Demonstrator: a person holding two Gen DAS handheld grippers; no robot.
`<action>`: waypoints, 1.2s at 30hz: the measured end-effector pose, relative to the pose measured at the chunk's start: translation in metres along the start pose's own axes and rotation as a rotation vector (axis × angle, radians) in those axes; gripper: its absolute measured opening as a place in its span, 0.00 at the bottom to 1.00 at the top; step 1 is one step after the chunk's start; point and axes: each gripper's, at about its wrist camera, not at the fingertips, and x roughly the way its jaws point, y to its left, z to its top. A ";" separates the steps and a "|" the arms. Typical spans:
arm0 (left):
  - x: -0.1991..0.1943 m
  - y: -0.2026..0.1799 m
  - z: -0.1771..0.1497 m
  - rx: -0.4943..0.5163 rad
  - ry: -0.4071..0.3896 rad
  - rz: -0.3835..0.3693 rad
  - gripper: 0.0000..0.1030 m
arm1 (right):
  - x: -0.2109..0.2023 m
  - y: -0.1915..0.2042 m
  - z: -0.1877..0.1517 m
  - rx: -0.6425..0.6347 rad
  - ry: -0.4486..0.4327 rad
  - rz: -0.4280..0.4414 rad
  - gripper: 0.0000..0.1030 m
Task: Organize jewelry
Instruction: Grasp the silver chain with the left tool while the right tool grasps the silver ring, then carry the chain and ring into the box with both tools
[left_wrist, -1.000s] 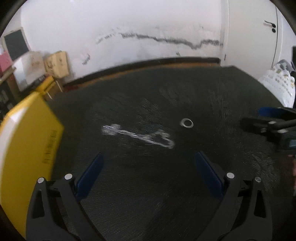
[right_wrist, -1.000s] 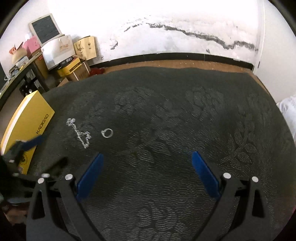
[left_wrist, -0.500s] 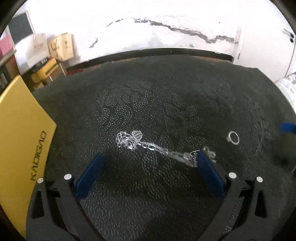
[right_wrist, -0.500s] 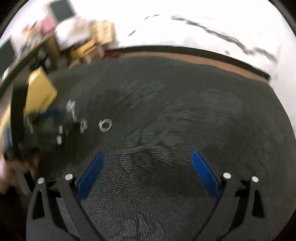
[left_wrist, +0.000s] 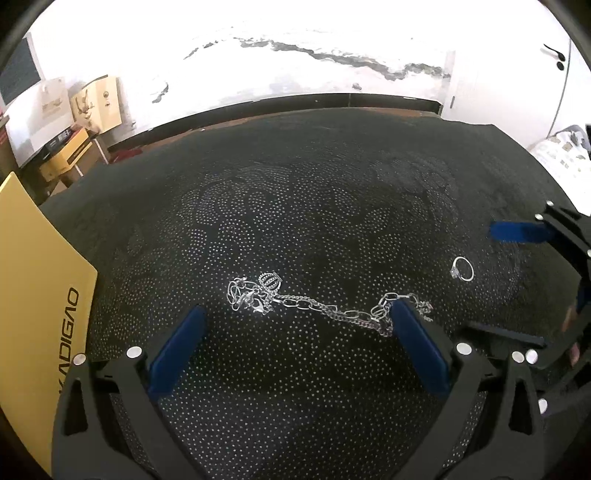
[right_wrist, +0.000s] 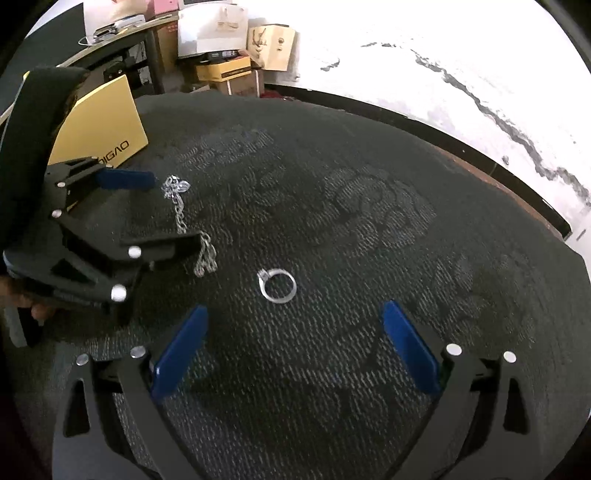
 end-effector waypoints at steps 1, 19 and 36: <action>0.000 0.001 0.000 0.003 -0.002 -0.009 0.93 | -0.001 0.000 0.000 -0.009 -0.007 0.005 0.82; -0.012 -0.019 -0.007 0.098 -0.048 -0.066 0.26 | 0.000 0.003 0.007 -0.027 -0.041 0.068 0.19; -0.032 -0.029 -0.002 0.106 -0.073 -0.063 0.06 | -0.012 0.006 0.008 -0.004 -0.063 0.047 0.18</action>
